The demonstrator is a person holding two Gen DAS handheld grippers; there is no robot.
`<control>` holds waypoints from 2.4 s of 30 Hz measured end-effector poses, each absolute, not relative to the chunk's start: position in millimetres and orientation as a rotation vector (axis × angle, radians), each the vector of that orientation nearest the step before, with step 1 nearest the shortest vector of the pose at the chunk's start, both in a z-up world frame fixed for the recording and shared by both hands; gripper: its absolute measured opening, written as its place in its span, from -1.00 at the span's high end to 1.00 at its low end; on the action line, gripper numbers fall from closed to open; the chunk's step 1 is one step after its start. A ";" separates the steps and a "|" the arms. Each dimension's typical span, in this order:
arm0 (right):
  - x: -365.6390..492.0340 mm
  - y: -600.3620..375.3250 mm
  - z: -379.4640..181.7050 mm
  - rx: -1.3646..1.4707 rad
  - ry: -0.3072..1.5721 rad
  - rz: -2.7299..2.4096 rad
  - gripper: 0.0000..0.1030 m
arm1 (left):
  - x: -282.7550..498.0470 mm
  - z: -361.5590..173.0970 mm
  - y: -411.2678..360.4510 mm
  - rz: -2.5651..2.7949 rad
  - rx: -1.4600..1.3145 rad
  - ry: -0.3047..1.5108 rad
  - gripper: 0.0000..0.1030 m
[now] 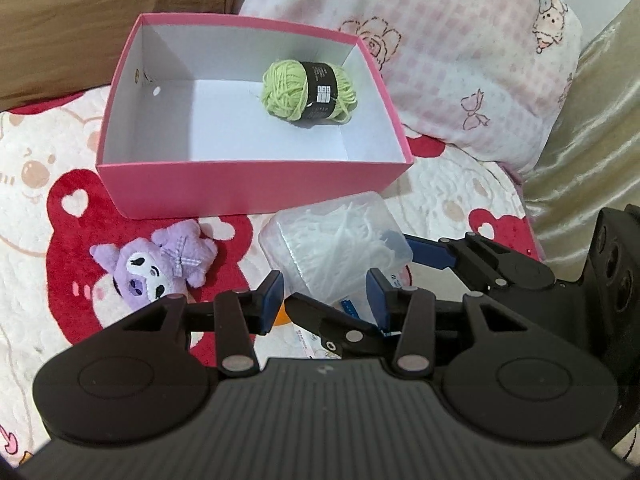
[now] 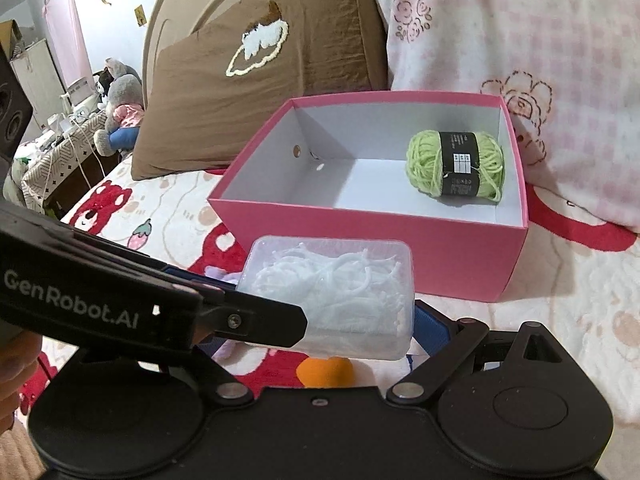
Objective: Organize objects
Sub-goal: 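Lift the hair-tie box with the left gripper and carry it over the pink box, then lower the hair-tie box into the pink box and open the left gripper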
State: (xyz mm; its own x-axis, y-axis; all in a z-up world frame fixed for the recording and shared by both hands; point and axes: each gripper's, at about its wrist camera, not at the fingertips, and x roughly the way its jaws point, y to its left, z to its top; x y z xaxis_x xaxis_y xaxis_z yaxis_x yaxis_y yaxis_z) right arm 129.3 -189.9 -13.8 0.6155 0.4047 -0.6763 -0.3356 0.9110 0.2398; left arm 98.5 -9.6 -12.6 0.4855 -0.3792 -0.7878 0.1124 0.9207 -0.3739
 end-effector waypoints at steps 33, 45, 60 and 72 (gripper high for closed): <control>171.6 -178.0 43.6 -0.058 0.647 0.524 -0.83 | 138.4 34.5 8.3 -0.203 -0.336 0.918 0.14; 259.2 -178.2 12.1 -0.094 0.734 0.594 -0.83 | 227.0 -6.2 30.8 -0.156 -0.387 1.029 0.14; 331.6 -160.8 -41.6 -0.215 0.922 0.678 -0.82 | 279.9 -70.4 52.4 -0.122 -0.466 1.126 0.15; 344.4 -169.3 -55.3 -0.147 1.071 0.719 -0.82 | 285.7 -83.2 53.2 -0.137 -0.444 1.168 0.17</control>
